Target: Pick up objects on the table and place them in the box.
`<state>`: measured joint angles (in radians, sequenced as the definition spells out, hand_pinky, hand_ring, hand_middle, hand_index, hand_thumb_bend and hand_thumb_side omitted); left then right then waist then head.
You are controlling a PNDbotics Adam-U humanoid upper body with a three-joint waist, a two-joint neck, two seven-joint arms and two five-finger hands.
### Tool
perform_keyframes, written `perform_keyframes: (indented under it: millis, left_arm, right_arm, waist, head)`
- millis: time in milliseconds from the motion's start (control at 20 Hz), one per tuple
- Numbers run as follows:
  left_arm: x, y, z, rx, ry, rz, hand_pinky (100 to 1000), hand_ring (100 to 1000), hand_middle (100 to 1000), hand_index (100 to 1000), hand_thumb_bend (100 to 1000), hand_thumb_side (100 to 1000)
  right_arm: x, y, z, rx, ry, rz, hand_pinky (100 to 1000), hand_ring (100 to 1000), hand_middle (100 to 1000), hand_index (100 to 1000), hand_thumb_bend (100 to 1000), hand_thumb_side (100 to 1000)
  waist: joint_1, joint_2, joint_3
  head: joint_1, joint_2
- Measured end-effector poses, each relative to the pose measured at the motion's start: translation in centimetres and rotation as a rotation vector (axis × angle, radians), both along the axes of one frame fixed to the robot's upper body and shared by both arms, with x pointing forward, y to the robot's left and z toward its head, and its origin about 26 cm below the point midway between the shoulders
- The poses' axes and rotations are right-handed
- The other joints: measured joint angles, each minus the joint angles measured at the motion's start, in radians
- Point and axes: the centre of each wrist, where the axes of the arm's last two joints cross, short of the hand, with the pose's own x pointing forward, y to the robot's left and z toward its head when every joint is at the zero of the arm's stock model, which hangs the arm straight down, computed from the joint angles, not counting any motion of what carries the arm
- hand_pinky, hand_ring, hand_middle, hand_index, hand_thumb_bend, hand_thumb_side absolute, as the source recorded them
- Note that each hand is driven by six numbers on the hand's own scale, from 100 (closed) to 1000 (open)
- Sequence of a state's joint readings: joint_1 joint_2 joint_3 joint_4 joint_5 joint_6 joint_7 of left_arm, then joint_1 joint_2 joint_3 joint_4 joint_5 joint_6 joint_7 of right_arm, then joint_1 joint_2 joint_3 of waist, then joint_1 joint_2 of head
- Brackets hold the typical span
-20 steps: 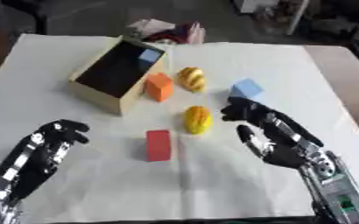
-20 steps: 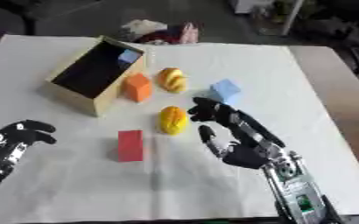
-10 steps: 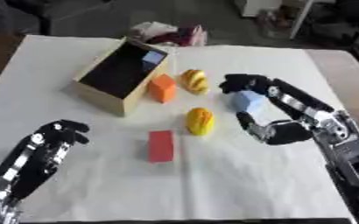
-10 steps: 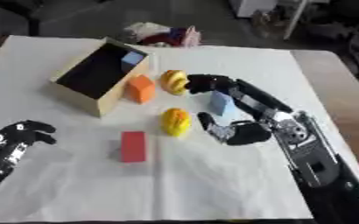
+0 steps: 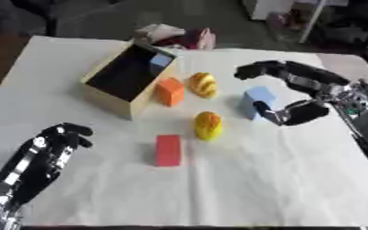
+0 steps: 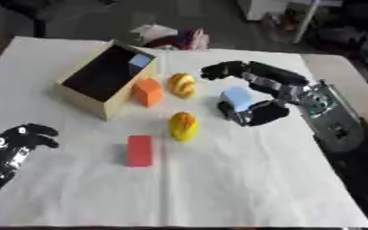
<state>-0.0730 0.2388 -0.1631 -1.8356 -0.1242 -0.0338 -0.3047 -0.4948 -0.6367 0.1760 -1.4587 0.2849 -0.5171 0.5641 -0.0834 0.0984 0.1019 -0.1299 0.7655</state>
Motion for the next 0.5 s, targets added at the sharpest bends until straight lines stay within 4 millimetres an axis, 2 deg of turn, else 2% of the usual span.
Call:
perform_keyframes:
  millis: [500]
  left_arm:
    - [-0.1,0.0,-0.1,0.000,0.002,-0.001,825,656,675,745,100,748]
  right_arm:
    - [3.5,-3.8,-1.2,-0.253,0.019,-0.163,960,1000,1000,1000,112,275]
  waist:
    - [0.003,-0.002,0.003]
  head:
    - [0.002,0.000]
